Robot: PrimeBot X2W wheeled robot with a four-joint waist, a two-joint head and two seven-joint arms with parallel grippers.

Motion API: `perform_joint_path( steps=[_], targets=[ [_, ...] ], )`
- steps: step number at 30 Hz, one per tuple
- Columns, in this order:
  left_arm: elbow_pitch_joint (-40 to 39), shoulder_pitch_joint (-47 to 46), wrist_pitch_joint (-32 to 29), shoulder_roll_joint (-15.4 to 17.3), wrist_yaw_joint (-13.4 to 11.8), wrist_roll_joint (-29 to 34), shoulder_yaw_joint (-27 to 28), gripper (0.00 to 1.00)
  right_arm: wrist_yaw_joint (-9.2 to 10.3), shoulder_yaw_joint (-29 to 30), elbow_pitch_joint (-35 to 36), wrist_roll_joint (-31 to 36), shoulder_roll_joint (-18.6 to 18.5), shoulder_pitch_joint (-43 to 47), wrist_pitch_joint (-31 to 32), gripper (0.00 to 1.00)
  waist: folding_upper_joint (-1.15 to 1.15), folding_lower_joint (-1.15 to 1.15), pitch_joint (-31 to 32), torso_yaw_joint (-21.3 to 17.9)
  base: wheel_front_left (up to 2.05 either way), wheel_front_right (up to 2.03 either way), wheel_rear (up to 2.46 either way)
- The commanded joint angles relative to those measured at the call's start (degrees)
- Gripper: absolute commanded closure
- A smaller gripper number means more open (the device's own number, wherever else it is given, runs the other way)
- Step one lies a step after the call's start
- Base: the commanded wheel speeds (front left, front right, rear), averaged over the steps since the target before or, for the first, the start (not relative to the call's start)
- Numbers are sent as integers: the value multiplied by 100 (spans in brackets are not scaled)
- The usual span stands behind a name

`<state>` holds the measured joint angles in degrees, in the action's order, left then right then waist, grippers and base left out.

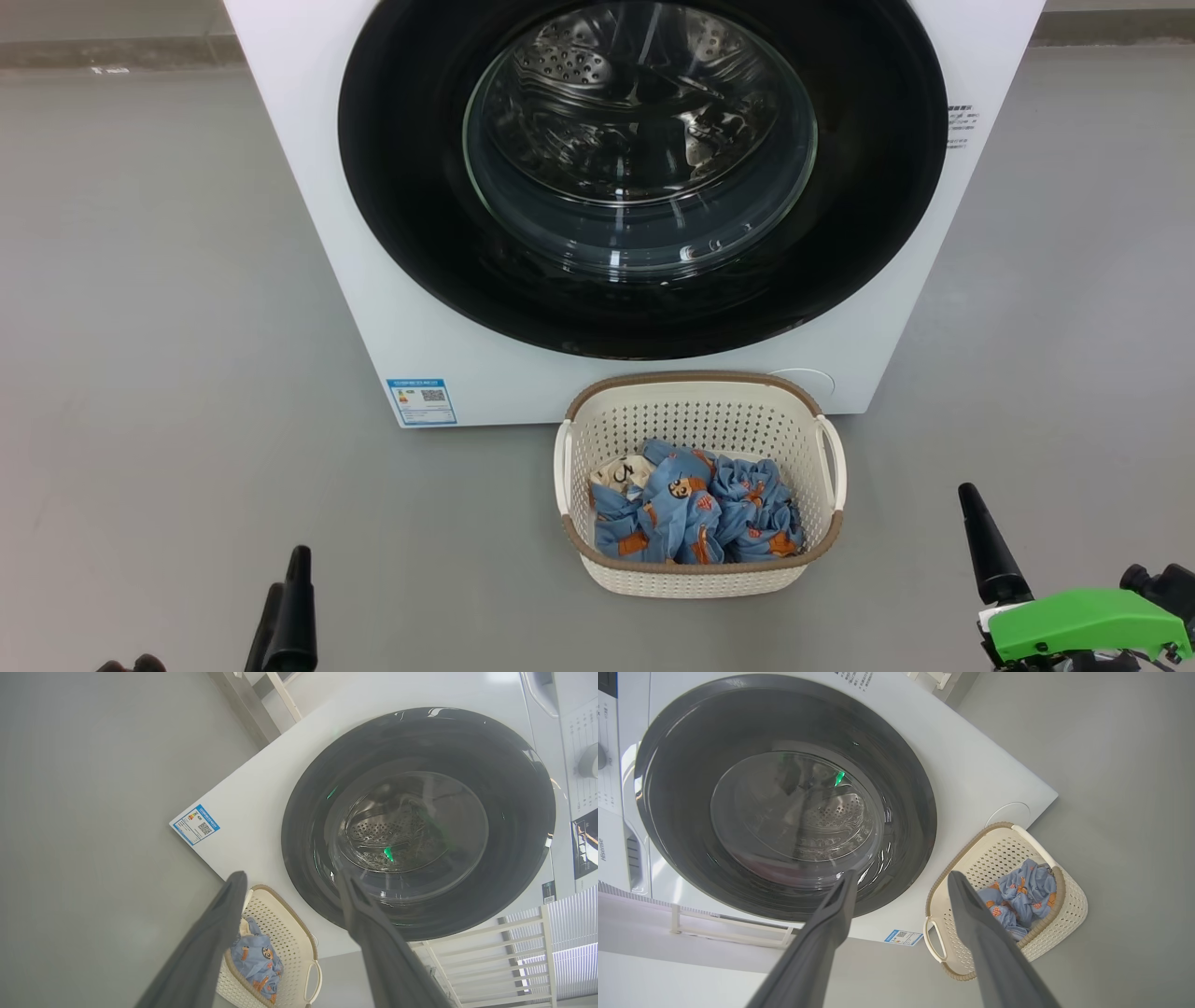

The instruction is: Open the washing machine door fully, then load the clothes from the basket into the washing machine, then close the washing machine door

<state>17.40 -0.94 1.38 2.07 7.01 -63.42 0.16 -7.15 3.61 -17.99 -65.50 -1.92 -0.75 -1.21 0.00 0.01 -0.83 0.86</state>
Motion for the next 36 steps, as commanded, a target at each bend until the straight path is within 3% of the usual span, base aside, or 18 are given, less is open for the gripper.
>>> perform_joint_path(
  steps=[1, 36],
  targets=[
    [-164, -199, 88, 52, 22, 260, 44, 0, -17, -107, 143, 245, -91, -232, -93, 0, 0, 0, 2, 0, 0, 0, 0],
    [-269, -191, 653, 66, 33, 2455, -171, 0, -25, -512, 156, 2214, -204, -206, -663, 0, 0, 0, 57, 95, 0, 0, 0]
  ],
)
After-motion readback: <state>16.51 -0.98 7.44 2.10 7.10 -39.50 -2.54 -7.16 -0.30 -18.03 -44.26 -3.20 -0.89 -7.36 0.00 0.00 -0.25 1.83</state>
